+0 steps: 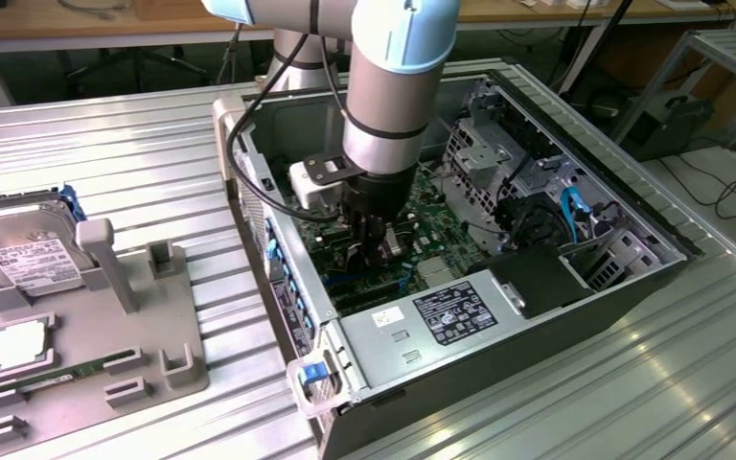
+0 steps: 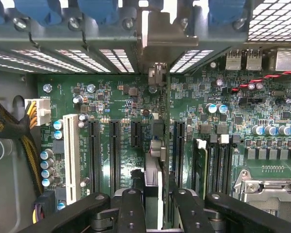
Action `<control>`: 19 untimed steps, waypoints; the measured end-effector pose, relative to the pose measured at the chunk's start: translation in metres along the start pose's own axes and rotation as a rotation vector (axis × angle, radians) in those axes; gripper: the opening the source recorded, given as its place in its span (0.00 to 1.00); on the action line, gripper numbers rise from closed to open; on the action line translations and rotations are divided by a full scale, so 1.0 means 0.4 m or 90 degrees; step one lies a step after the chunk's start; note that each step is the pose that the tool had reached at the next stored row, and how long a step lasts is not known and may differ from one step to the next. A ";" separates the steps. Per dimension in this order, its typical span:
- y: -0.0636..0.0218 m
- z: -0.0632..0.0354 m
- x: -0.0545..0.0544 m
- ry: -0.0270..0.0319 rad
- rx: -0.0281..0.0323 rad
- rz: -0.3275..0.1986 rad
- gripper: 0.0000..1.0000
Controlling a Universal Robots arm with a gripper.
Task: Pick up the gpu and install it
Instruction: 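Insert the gpu into the slot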
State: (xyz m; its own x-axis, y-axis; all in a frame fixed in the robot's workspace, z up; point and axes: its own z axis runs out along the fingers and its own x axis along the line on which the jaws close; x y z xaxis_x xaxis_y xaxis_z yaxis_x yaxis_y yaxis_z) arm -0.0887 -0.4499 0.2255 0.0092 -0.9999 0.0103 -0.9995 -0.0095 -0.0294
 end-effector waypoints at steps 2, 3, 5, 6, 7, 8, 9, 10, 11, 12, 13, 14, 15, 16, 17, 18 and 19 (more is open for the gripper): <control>0.001 0.000 0.000 -0.0004 0.0000 0.000 0.27; 0.002 0.000 0.000 -0.0006 0.0001 0.000 0.27; 0.010 0.001 0.001 -0.0008 0.0008 0.000 0.27; 0.013 0.002 0.001 -0.0006 0.0020 0.000 0.27; 0.014 0.002 0.001 -0.0002 0.0026 -0.001 0.27; 0.014 0.002 0.001 0.0001 0.0025 -0.001 0.27; 0.015 0.002 0.001 0.0005 0.0032 0.000 0.27; 0.016 0.005 -0.001 -0.0035 0.0014 0.000 0.27; 0.017 0.008 -0.001 -0.0041 0.0013 0.001 0.28; 0.017 0.005 0.000 -0.0027 0.0006 0.000 0.34; 0.016 0.002 0.001 -0.0012 -0.0002 0.000 0.34; 0.016 0.003 0.000 -0.0020 0.0002 0.000 0.34; 0.016 0.003 0.000 -0.0017 0.0001 0.000 0.34; 0.016 0.000 0.001 -0.0016 0.0001 0.000 0.34; 0.016 -0.011 0.001 -0.0018 0.0005 0.000 0.34; 0.016 -0.021 0.001 -0.0014 0.0006 0.000 0.34; 0.015 -0.034 0.001 -0.0018 0.0012 0.000 0.34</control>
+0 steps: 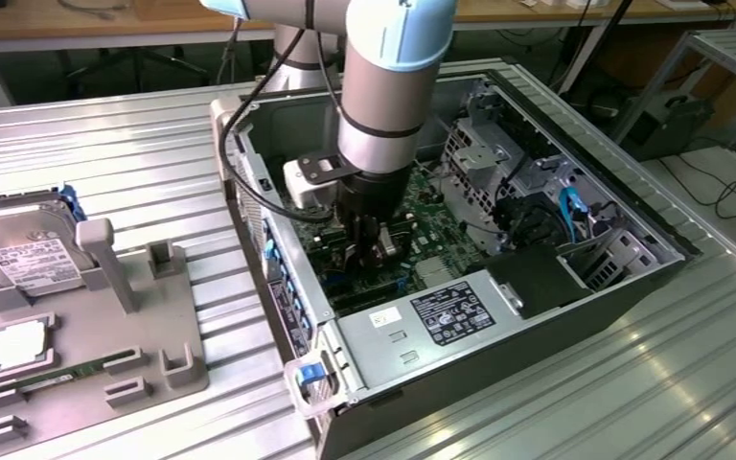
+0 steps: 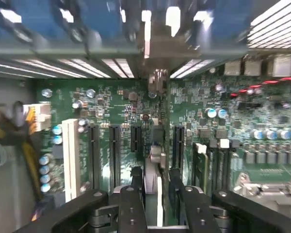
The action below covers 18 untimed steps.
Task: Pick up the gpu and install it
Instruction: 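Insert the gpu into the slot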
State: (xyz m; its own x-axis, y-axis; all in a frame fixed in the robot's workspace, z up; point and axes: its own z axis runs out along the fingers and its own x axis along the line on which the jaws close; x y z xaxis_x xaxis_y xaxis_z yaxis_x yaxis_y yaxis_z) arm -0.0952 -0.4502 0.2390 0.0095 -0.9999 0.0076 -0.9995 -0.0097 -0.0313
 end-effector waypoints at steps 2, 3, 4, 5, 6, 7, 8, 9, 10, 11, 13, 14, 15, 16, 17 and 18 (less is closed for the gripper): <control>-0.001 -0.024 0.000 0.0002 0.0006 0.000 0.34; -0.001 -0.035 0.000 0.0001 0.0009 0.000 0.34; -0.001 -0.047 0.000 0.0001 0.0013 0.000 0.34; -0.002 -0.059 0.000 0.0001 0.0015 0.000 0.34; -0.002 -0.071 0.000 0.0001 0.0018 0.000 0.34; -0.002 -0.081 0.000 0.0001 0.0019 0.000 0.34; -0.003 -0.093 0.000 0.0001 0.0021 0.000 0.34; -0.003 -0.104 0.000 0.0000 0.0023 0.000 0.34; -0.003 -0.111 0.000 0.0003 0.0026 0.000 0.34; -0.002 -0.111 0.000 0.0001 0.0036 0.000 0.34; -0.002 -0.111 0.000 0.0000 0.0038 0.000 0.33; -0.002 -0.111 0.000 0.0001 0.0037 0.000 0.26; -0.002 -0.111 0.000 0.0001 0.0037 0.000 0.20; -0.002 -0.111 0.000 0.0001 0.0037 0.000 0.20; -0.002 -0.111 0.000 0.0002 0.0037 0.000 0.20; -0.002 -0.111 0.000 0.0002 0.0037 0.000 0.14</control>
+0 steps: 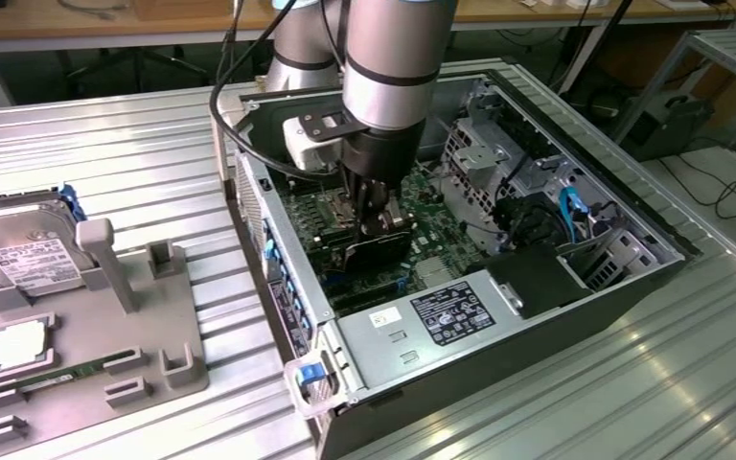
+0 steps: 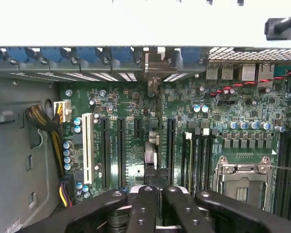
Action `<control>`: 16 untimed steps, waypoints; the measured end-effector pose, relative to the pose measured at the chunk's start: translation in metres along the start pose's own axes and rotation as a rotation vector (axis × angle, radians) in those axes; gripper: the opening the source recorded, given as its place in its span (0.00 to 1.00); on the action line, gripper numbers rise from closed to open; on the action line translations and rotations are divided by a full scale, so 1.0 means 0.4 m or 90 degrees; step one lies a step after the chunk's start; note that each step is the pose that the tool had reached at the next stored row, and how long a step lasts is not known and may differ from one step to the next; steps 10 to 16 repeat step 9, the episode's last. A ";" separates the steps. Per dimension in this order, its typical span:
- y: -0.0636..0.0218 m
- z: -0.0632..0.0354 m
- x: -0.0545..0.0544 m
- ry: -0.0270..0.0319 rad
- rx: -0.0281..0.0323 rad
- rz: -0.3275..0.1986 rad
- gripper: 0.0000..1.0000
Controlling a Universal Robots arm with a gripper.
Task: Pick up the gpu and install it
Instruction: 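Insert the gpu into the slot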
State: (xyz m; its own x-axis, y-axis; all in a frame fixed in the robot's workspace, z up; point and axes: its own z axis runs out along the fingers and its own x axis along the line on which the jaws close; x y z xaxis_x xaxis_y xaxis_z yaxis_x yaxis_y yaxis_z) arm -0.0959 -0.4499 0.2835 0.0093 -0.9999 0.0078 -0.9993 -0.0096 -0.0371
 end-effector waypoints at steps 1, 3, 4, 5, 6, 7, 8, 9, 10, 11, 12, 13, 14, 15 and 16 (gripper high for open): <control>0.000 0.000 0.000 0.0000 0.0000 0.000 0.11; 0.000 0.000 0.000 0.0000 0.0000 0.000 0.11; 0.000 0.000 0.000 0.0000 0.0000 0.000 0.11; 0.000 0.000 0.000 0.0000 0.0000 0.000 0.11; 0.000 0.000 0.000 0.0000 0.0000 0.000 0.11; 0.000 0.000 0.000 -0.0001 0.0000 0.000 0.11; 0.000 0.000 0.000 0.0000 0.0000 0.000 0.11; 0.000 0.000 0.000 0.0000 0.0000 0.000 0.11; 0.000 0.000 0.000 0.0000 0.0000 0.000 0.11; 0.000 0.000 0.000 0.0000 0.0000 0.000 0.11; 0.000 0.000 0.000 0.0000 0.0000 0.000 0.11; 0.000 0.000 0.000 0.0000 0.0000 0.000 0.11; 0.000 0.000 0.000 0.0000 0.0000 0.000 0.11; 0.000 0.000 0.000 0.0000 0.0000 0.000 0.11; 0.000 0.000 0.000 0.0000 0.0000 0.000 0.11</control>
